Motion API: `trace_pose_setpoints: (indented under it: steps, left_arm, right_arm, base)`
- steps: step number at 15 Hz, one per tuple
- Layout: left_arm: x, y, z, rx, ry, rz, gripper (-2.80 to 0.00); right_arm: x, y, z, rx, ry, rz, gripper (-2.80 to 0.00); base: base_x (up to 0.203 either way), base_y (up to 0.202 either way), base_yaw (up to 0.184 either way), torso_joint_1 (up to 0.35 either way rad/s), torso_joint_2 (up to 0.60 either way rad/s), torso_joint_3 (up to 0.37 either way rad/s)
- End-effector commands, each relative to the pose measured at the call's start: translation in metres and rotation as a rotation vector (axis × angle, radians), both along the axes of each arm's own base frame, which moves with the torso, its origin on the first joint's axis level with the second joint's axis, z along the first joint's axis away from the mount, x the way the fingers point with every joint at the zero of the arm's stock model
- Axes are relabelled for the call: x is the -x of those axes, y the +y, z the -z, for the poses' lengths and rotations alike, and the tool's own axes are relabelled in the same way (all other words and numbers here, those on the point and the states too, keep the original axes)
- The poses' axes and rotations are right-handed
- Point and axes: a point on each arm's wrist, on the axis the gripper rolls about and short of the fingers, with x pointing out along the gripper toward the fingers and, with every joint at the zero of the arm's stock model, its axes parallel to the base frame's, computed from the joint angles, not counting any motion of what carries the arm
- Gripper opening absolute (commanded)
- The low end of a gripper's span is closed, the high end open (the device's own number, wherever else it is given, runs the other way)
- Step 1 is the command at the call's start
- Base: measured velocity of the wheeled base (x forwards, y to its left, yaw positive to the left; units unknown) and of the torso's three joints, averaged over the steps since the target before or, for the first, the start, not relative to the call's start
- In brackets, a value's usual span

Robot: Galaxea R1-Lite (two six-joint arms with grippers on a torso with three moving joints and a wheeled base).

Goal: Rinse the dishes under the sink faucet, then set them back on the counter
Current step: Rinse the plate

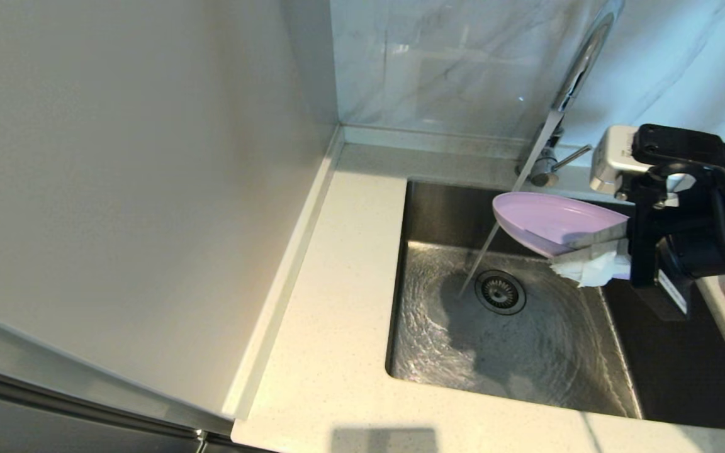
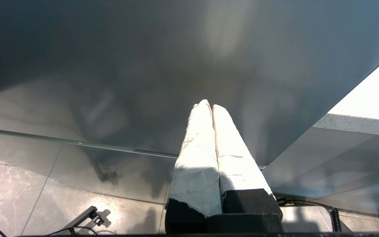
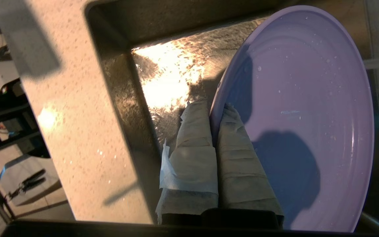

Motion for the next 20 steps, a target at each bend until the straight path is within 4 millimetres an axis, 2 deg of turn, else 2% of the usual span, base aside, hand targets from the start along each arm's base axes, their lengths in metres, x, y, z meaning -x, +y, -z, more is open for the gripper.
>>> trace_pose_setpoints:
  steps: [1, 4, 10, 20]
  left_arm:
    - [0.000, 0.000, 0.000, 0.001, 0.000, 0.000, -2.80]
    - [0.000, 0.000, 0.000, 0.001, 0.000, 0.000, -2.80]
    - [0.000, 0.000, 0.000, 0.001, 0.000, 0.000, -2.80]
    - [0.000, 0.000, 0.000, 0.001, 0.000, 0.000, -2.80]
  right_arm:
    - [-0.007, 0.016, 0.007, 0.012, 0.008, -0.018, -2.80]
    - [-0.008, 0.020, 0.009, 0.017, 0.014, 0.003, -2.80]
    - [-0.024, 0.028, 0.013, 0.006, -0.008, 0.103, -2.80]
    - [-0.042, 0.045, 0.011, -0.016, -0.076, 0.113, -2.80]
  base:
    - [0.000, 0.000, 0.000, 0.000, 0.00, 0.000]
    - [0.000, 0.000, 0.000, 0.000, 0.00, 0.000]
    - [0.000, 0.000, 0.000, 0.000, 0.00, 0.000]
    - [0.000, 0.000, 0.000, 0.000, 0.00, 0.000]
